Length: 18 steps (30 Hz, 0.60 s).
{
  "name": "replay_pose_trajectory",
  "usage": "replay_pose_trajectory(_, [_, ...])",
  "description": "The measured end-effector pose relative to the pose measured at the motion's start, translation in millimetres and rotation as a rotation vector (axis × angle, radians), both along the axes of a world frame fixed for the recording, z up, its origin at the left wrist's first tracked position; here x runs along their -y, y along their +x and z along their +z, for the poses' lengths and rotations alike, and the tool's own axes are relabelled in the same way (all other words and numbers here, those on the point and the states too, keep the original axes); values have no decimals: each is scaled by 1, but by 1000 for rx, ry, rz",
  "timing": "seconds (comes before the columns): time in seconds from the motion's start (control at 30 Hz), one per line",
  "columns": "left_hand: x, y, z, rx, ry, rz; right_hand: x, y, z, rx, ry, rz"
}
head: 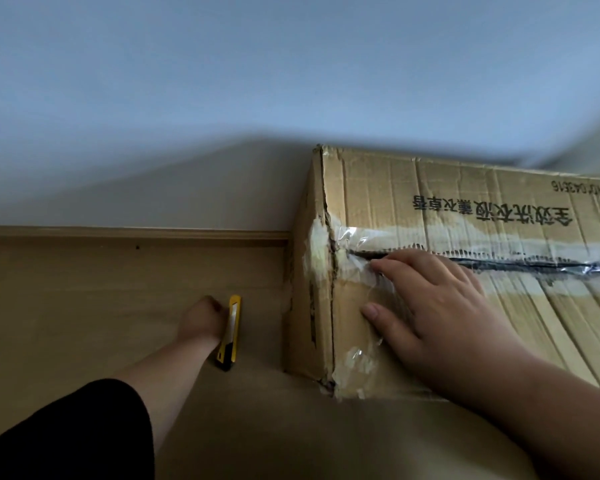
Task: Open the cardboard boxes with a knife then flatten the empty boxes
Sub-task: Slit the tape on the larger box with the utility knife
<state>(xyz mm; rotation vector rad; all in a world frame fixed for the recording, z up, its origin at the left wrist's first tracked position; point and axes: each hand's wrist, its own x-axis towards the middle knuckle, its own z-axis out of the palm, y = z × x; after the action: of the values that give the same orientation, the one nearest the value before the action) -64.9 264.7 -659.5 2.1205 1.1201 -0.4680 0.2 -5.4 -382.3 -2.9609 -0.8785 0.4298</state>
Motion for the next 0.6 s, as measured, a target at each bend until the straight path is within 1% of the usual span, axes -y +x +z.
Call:
replay_pose_trajectory(0.1, [11, 29, 53, 406, -27, 50, 1, 4, 5, -25, -13, 28])
replay_pose_trajectory(0.13, [15, 41, 77, 543, -5, 54, 2, 6, 7, -35, -22, 32])
replay_pose_trajectory(0.2, [25, 60, 131, 753, 58, 28, 6, 12, 11, -36, -27, 16])
replay_pose_trajectory(0.27, [37, 69, 184, 970, 132, -77, 15, 21, 13, -10, -27, -11])
replay_pose_trajectory(0.33, [57, 68, 234, 1113, 209, -287, 25, 29, 13, 13, -18, -43])
replay_pose_trajectory(0.37, [68, 68, 252, 1116, 232, -437, 30, 32, 14, 30, -14, -57])
replay_pose_trajectory(0.4, [79, 69, 264, 1064, 263, -608, 33, 36, 14, 42, -18, -65])
replay_pose_trajectory(0.47, [93, 68, 270, 880, 364, -907, 28, 42, 6, 34, -46, -52])
replay_pose_trajectory(0.5, [115, 70, 275, 810, 433, -1006, 42, 44, 13, 62, -25, -53])
replay_pose_trajectory(0.53, [132, 72, 280, 734, 491, -1061, 50, 46, 19, 80, -19, -48])
replay_pose_trajectory(0.6, [140, 70, 275, 587, 545, -1092, 40, 49, 11, 81, -43, -14])
